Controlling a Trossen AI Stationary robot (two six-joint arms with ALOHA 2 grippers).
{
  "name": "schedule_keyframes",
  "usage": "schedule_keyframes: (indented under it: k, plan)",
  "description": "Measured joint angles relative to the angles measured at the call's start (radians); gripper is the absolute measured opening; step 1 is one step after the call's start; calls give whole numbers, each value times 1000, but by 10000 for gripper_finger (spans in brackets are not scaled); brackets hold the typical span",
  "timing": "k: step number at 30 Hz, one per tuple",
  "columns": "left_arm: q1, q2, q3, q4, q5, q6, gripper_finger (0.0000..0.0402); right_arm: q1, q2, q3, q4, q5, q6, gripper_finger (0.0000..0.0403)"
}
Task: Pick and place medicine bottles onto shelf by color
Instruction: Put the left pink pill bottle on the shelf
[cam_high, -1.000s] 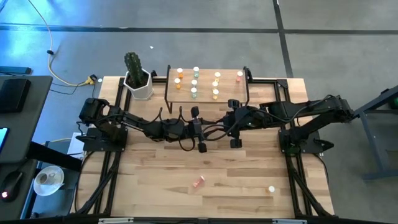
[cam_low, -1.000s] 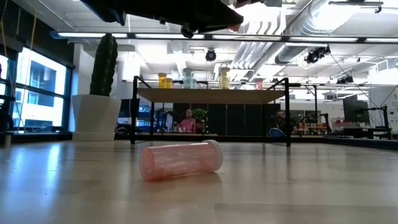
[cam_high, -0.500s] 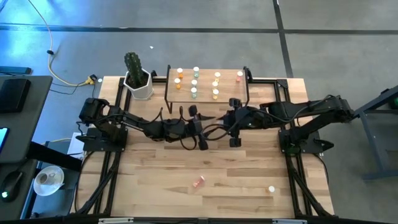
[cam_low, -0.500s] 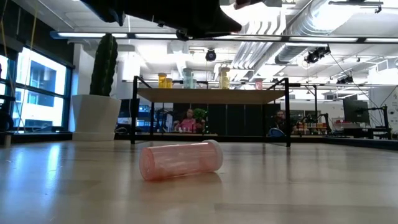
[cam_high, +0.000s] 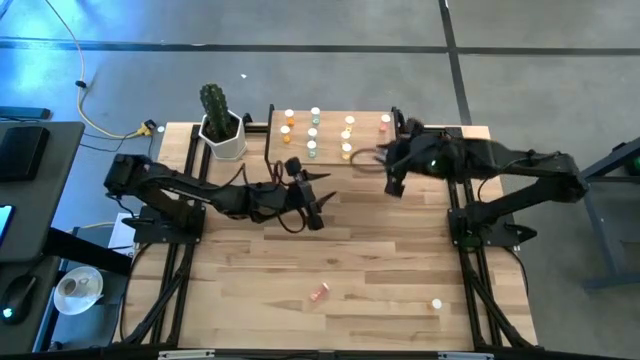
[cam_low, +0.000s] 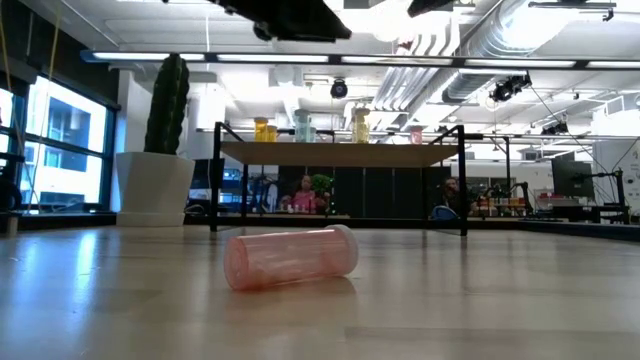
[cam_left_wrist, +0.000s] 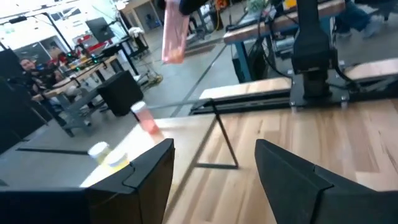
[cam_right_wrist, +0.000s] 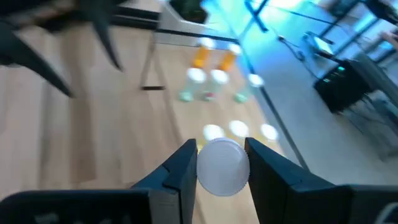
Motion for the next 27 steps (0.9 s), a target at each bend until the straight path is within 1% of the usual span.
schedule_keyframes:
  k: [2,4,7,9,13,18,22,27]
  plan:
    - [6,-36,0,-49,0,-4,212,-53,-15,0,-12,-9,-3,104]
    - [15,-71,0,-101,3,-26,211,-121,-19,0,-20,-41,-4,104]
    - [35,-120,-7,-168,15,-71,211,-235,-11,0,-38,-159,-4,104]
    - [46,-148,-19,-173,15,-87,211,-307,1,0,-45,-234,-4,104]
    - [70,-192,-58,-181,16,-115,211,-418,32,0,-80,-272,14,104]
    - [84,-223,-97,-177,16,-139,211,-482,93,0,-102,-369,23,104]
    - [90,-226,-104,-184,16,-153,211,-506,136,0,-108,-385,23,104]
    - [90,-226,-104,-185,16,-151,211,-547,181,0,-141,-443,31,104]
